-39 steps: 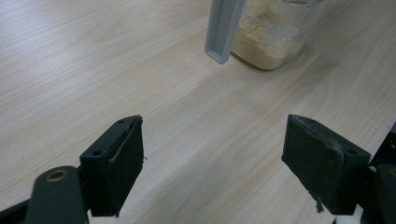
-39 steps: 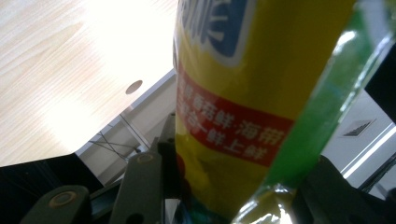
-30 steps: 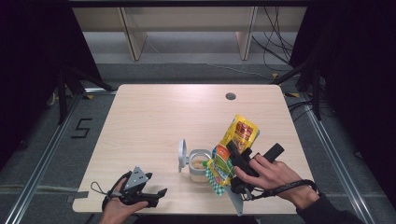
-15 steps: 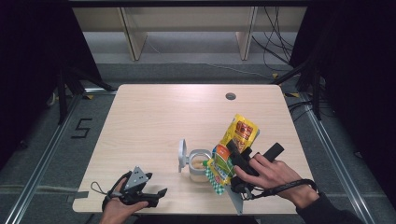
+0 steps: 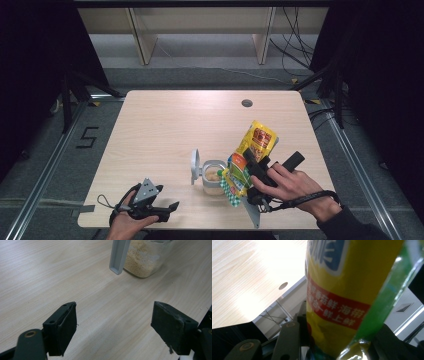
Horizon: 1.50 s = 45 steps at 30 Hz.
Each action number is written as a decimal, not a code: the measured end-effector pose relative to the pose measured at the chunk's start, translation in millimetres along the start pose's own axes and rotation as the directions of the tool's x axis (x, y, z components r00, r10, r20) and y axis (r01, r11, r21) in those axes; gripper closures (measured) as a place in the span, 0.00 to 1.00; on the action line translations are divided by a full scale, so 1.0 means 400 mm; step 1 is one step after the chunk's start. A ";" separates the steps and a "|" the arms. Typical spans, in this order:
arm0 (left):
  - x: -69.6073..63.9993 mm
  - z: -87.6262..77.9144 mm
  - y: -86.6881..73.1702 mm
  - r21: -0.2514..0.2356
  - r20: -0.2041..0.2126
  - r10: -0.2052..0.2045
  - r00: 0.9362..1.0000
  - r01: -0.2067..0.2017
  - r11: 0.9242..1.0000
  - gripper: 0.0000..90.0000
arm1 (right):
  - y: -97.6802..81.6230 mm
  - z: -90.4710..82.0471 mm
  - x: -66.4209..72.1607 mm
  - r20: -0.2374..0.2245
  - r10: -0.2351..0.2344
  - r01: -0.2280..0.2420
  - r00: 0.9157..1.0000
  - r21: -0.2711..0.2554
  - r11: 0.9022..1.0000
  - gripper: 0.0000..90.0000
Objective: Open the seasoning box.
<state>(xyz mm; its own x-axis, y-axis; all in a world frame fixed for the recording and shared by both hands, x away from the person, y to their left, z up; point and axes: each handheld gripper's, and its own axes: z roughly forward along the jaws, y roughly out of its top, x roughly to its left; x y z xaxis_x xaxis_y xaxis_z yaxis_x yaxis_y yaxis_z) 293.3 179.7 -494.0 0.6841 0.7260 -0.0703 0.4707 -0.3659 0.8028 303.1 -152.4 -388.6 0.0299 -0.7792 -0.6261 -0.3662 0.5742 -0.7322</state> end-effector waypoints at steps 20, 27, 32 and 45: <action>-0.002 0.000 -0.001 0.000 0.000 -0.020 1.000 0.020 1.000 0.22 | -0.012 0.009 0.006 -0.014 0.026 -0.026 1.000 0.018 0.999 0.69; -0.001 0.000 -0.001 0.003 -0.003 -0.016 1.000 0.016 1.000 0.22 | -0.014 0.012 0.008 -0.016 0.032 -0.032 0.999 0.020 0.999 0.69; -0.003 0.000 -0.001 -0.001 0.000 -0.020 1.000 0.020 1.000 0.22 | -0.014 0.009 0.009 -0.014 0.036 -0.036 0.999 0.019 0.999 0.69; -0.002 0.000 -0.001 0.001 -0.001 -0.019 1.000 0.019 1.000 0.22 | -0.013 0.005 0.011 -0.020 0.041 -0.041 0.999 0.012 0.999 0.69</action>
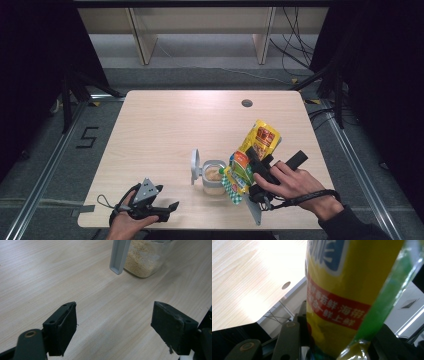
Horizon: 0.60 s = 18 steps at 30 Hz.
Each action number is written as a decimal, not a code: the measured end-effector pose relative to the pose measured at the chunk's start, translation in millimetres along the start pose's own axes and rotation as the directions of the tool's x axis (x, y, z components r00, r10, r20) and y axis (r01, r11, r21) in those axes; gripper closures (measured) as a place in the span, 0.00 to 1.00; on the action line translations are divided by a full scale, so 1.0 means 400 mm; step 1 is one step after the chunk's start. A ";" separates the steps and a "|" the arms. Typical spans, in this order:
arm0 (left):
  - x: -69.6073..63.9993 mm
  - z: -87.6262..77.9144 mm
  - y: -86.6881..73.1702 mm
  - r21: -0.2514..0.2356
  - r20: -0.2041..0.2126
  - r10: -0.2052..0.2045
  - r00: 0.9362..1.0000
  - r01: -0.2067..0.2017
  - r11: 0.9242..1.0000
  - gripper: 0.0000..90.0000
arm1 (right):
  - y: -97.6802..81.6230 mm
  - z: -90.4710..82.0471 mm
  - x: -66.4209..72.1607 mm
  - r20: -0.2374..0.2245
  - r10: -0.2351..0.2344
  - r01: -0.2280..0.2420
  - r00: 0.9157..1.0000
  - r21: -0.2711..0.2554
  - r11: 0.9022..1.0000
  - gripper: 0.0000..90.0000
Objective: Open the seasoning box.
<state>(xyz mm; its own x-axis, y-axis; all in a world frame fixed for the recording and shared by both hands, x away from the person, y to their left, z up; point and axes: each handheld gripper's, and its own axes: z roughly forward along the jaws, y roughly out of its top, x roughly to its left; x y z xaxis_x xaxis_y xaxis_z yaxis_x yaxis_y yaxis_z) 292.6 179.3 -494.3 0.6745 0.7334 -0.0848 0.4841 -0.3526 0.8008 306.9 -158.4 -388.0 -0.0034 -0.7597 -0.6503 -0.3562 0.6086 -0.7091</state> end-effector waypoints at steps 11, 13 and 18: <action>0.001 0.000 0.000 0.002 -0.003 0.004 1.000 -0.004 1.000 0.22 | 0.000 -0.001 0.001 -0.002 0.004 -0.004 1.000 -0.005 1.000 0.69; 0.001 0.000 0.000 0.002 -0.003 0.003 1.000 -0.003 1.000 0.22 | 0.000 -0.003 0.002 -0.001 0.008 -0.008 1.000 -0.005 1.000 0.69; 0.001 0.000 0.000 0.002 -0.003 0.003 1.000 -0.003 1.000 0.22 | 0.001 -0.004 0.004 -0.001 0.011 -0.011 1.000 -0.007 1.000 0.69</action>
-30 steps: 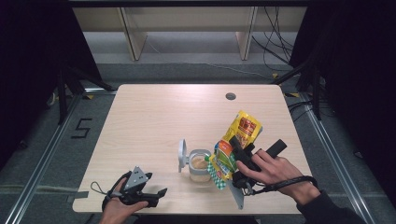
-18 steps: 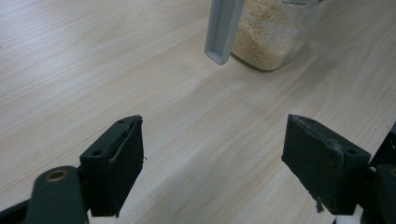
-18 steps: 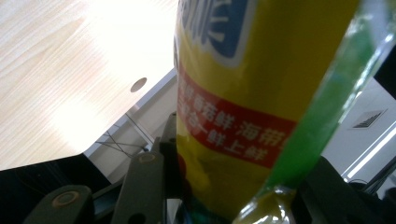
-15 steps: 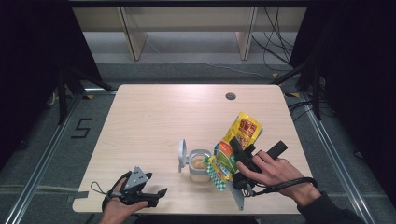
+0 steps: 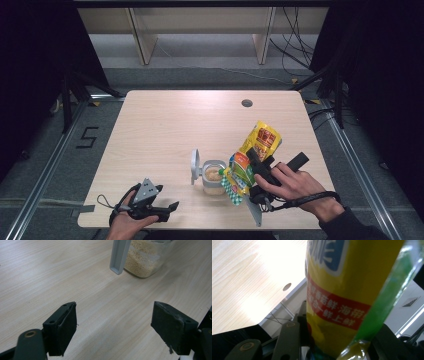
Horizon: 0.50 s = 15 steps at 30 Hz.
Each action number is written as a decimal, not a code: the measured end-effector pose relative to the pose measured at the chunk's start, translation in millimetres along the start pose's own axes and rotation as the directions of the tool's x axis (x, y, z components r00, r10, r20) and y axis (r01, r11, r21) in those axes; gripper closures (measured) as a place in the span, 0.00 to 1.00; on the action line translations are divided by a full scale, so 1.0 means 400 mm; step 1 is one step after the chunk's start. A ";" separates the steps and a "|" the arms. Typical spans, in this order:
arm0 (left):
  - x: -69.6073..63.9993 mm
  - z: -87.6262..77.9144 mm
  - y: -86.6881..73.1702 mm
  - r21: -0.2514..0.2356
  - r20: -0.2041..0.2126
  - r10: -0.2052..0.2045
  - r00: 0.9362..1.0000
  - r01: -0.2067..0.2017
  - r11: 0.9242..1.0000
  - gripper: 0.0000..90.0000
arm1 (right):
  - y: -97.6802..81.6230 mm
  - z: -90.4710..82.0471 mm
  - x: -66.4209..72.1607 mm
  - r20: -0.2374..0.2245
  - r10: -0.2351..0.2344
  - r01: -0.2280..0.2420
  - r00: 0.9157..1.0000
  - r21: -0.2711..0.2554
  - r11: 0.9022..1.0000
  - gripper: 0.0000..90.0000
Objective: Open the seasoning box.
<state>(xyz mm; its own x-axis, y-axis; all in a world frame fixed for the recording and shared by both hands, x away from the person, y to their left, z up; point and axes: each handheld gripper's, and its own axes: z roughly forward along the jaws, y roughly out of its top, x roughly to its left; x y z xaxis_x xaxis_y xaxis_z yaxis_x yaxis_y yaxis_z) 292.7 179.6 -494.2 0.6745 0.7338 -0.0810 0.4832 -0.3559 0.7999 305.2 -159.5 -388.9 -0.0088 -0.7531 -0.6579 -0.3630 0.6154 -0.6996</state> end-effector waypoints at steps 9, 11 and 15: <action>0.002 0.000 0.000 0.011 -0.007 0.010 1.000 -0.010 1.000 0.22 | 0.000 -0.005 0.006 0.016 0.008 -0.008 1.000 0.005 1.000 0.69; 0.002 0.000 0.000 0.011 -0.007 0.013 1.000 -0.013 1.000 0.22 | -0.001 -0.005 0.008 0.019 0.018 -0.018 1.000 0.001 1.000 0.69; 0.000 0.000 0.000 0.001 -0.001 0.001 1.000 -0.001 1.000 0.22 | 0.000 -0.009 0.017 -0.001 0.061 -0.061 0.998 0.005 0.998 0.69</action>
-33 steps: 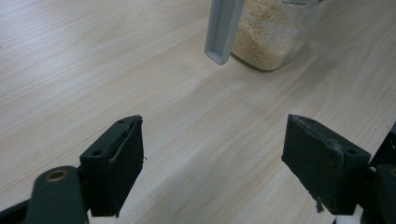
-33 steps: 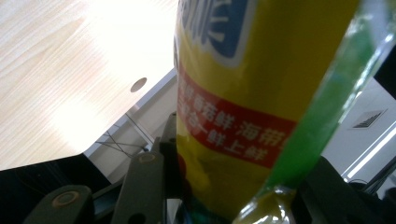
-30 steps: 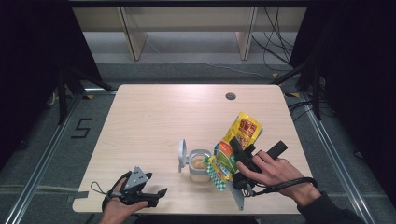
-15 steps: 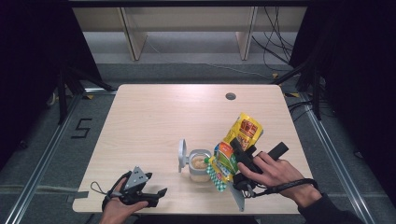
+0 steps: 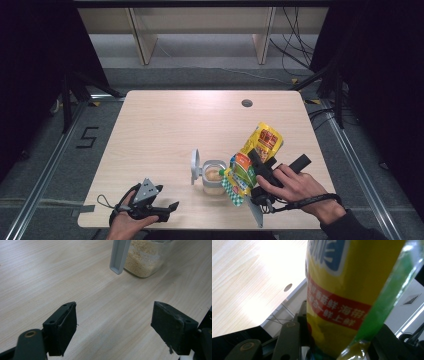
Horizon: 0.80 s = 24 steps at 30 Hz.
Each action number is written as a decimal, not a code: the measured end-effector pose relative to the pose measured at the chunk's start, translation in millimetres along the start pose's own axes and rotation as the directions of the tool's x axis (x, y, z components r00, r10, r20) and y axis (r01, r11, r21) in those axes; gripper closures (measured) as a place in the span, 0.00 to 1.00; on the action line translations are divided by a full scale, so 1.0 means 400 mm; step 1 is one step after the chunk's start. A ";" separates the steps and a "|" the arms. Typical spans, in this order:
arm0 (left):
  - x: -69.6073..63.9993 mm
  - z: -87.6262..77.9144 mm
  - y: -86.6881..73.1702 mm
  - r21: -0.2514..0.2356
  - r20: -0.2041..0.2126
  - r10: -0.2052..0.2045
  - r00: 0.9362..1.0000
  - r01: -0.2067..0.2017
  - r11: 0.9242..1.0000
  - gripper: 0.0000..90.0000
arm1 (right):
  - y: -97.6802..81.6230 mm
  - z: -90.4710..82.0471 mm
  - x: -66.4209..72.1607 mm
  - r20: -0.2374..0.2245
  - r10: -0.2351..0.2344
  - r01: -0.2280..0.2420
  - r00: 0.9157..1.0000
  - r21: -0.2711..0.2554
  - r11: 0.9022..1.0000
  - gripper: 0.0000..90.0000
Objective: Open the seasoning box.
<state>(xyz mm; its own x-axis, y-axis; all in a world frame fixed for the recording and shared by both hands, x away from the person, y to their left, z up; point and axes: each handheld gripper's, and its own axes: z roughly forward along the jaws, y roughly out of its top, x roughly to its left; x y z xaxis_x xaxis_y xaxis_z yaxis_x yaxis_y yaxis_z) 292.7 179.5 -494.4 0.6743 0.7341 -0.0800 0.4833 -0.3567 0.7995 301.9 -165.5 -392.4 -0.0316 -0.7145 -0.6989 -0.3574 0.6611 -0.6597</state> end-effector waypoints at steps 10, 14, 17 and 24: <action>0.003 -0.002 0.000 0.011 -0.005 0.014 1.000 -0.014 1.000 0.22 | 0.003 0.001 0.003 0.022 -0.001 0.001 1.000 -0.006 1.000 0.70; 0.002 -0.002 0.000 0.009 -0.001 0.010 1.000 -0.010 1.000 0.22 | 0.004 0.000 0.007 0.021 0.012 -0.012 1.000 -0.008 1.000 0.70; 0.000 0.000 0.000 -0.001 0.001 -0.001 1.000 0.001 1.000 0.22 | 0.004 -0.002 0.004 0.022 0.001 -0.001 1.000 -0.009 1.000 0.70; 0.000 0.000 0.000 0.001 -0.001 -0.001 1.000 0.001 1.000 0.22 | -0.001 -0.003 0.008 0.012 0.011 -0.011 1.000 -0.007 1.000 0.70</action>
<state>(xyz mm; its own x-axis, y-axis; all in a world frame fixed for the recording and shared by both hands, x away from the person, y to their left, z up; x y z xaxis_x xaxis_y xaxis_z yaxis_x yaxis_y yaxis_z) 292.7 179.5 -494.2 0.6737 0.7346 -0.0801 0.4840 -0.3567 0.7990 300.9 -168.2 -394.1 -0.0244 -0.7042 -0.7095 -0.3639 0.6673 -0.6498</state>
